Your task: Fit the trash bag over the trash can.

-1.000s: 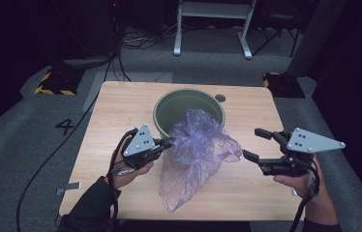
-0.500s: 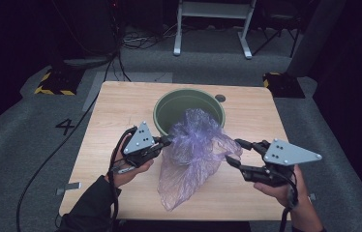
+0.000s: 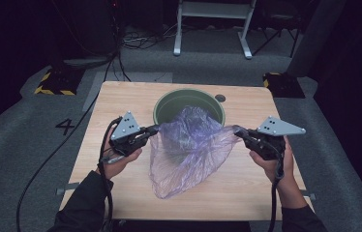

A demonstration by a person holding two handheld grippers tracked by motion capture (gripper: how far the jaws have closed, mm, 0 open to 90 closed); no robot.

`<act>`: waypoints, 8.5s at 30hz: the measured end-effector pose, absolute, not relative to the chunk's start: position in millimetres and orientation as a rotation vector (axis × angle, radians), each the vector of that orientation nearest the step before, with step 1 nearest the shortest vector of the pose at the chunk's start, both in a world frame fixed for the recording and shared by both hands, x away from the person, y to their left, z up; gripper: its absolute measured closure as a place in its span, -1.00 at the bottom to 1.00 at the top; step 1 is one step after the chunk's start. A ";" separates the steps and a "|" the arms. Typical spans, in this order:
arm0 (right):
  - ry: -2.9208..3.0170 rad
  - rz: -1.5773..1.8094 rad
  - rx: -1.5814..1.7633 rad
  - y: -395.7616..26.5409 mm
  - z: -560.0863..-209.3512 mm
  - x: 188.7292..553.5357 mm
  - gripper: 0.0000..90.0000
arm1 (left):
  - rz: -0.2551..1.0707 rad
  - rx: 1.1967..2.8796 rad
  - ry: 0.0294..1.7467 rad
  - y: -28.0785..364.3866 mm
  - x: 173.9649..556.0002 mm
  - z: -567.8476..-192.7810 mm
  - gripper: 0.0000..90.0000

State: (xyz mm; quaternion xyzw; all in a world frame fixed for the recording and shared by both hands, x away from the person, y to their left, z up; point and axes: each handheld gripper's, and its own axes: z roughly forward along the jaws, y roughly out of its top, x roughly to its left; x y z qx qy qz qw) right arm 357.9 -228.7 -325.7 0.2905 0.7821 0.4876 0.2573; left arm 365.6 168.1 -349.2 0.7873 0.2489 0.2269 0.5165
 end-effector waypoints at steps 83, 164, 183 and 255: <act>2.285 1.212 1.337 -229.6 -455.3 509.1 0.93 | 0.340 2.059 0.902 167.2 486.0 -458.4 0.97; 2.323 1.459 0.722 -263.0 -409.0 398.0 -0.49 | 0.399 2.217 0.669 193.1 347.2 -468.0 -0.65; 2.219 1.342 0.716 -257.6 -364.1 393.2 -0.57 | 0.278 2.296 0.702 193.1 337.0 -497.9 -0.65; 2.469 1.205 0.591 -125.7 -315.3 445.7 -0.58 | 0.293 2.252 0.731 207.4 334.3 -504.3 -0.67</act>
